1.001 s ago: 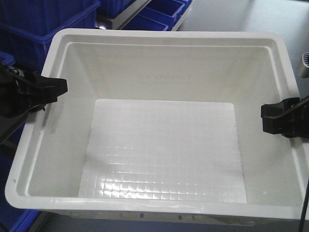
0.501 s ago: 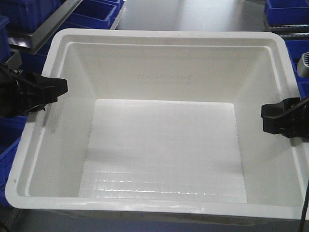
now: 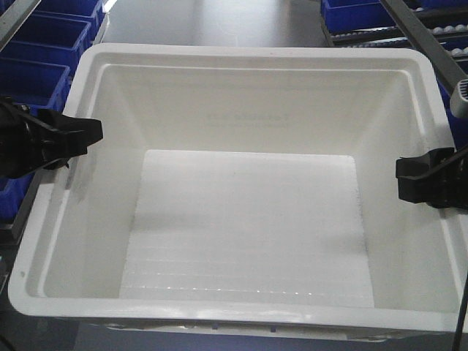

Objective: Move bin from left to right shelf
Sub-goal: 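Carry the tote with both grippers while driving across the room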

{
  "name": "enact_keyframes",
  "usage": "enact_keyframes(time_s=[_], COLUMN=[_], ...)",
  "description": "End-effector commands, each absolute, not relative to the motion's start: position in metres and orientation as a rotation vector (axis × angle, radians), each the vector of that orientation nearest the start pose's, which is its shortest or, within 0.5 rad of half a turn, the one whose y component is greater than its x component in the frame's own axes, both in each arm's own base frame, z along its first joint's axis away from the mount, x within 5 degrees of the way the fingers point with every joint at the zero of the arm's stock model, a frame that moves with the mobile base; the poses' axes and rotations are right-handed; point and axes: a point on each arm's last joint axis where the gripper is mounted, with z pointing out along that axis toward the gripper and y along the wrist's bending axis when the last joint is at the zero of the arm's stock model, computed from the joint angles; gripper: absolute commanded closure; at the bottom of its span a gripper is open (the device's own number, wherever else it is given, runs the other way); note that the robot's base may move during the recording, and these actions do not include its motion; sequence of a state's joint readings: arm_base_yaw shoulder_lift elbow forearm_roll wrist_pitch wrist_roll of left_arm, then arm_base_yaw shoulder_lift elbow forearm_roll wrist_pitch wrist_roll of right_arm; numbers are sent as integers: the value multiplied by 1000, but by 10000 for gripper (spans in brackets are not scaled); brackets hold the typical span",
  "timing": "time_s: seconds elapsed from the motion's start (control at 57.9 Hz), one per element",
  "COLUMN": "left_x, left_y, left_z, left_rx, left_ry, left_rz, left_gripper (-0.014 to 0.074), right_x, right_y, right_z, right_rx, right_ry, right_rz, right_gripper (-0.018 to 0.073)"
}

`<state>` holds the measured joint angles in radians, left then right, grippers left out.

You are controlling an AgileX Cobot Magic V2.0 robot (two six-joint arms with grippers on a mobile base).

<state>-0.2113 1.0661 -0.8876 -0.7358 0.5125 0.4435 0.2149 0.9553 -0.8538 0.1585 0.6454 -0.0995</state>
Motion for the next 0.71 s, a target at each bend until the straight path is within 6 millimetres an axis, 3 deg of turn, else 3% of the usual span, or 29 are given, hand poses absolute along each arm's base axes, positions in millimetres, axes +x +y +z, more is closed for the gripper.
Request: enact_keyframes(time_s=[0.0,0.69], left_x=[203,203], left_y=[-83,-83], left_z=[372,372], left_rx=[191,191], left_ry=[1986,1986], left_rz=[-726,-726], left_gripper=[600,600], right_x=[188,188], right_y=[52,52], right_z=[369,369], right_rx=[-174,-174], right_ry=[2011,2011], right_rz=[323,323], right_gripper=[564,564])
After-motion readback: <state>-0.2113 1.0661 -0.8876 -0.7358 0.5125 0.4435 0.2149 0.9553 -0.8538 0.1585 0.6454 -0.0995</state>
